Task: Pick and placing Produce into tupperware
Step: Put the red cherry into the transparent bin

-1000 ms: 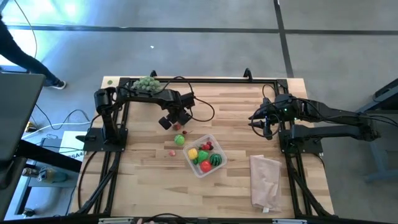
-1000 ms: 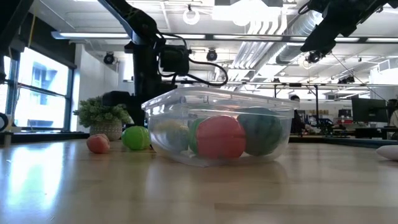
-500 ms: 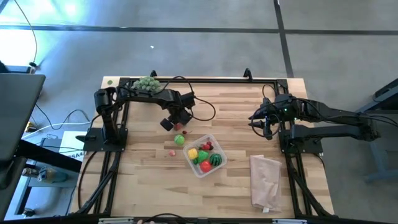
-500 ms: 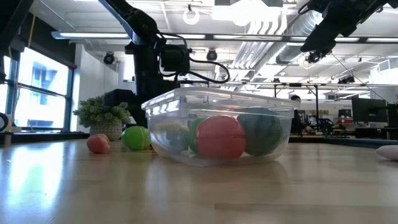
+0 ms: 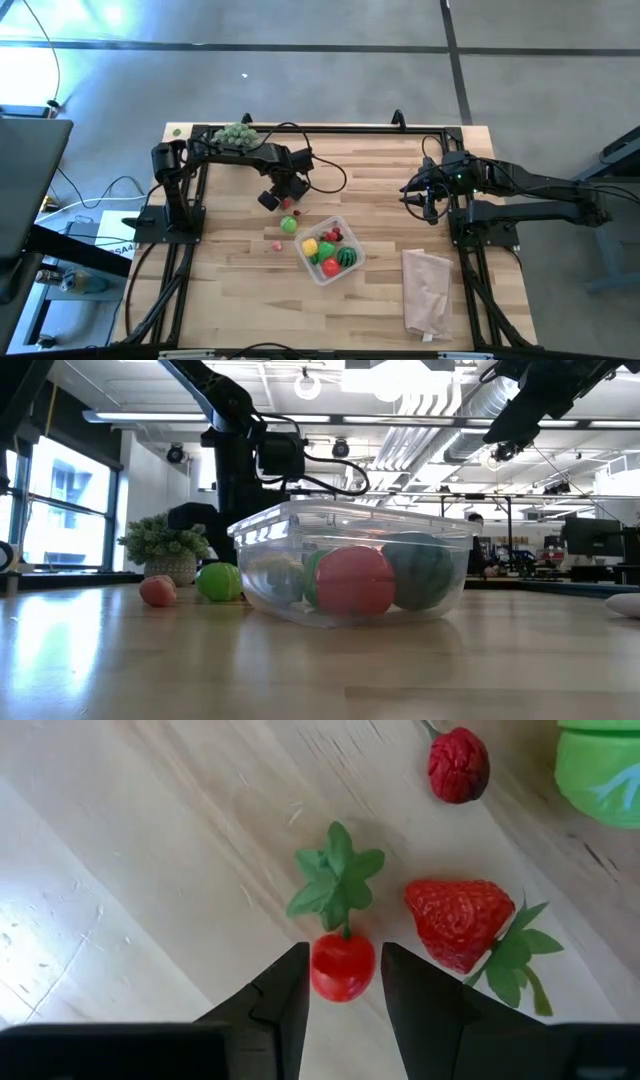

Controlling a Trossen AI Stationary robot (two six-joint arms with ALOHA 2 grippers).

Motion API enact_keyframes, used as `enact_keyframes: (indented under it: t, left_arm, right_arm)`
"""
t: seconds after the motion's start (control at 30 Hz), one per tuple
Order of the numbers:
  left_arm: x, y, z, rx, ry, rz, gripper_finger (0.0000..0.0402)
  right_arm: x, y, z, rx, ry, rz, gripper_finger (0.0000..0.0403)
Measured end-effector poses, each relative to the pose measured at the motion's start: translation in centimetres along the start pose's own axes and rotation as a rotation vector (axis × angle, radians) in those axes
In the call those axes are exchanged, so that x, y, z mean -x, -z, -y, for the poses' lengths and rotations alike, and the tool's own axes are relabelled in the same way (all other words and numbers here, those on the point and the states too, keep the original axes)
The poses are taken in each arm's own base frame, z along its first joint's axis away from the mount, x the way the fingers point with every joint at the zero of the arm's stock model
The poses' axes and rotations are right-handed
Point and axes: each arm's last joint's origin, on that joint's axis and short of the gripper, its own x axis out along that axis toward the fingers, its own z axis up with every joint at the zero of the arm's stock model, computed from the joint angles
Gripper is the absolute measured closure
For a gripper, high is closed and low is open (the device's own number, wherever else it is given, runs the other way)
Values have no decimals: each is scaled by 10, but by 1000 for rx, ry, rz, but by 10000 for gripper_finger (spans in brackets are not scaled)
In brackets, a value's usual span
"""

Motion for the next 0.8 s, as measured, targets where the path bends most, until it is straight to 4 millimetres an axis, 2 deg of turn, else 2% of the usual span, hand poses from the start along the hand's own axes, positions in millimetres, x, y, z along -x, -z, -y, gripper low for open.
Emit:
enact_keyframes:
  t: [0.3,0.6,0.8]
  left_arm:
    - [0,0,0,56,-3,-6,276]
    - [0,-1,-2,51,-19,3,192]
    - [0,-1,-2,49,-23,5,173]
  right_arm:
    - [0,0,0,0,0,0,274]
    - [0,0,0,0,0,0,274]
    - [0,0,0,0,0,0,274]
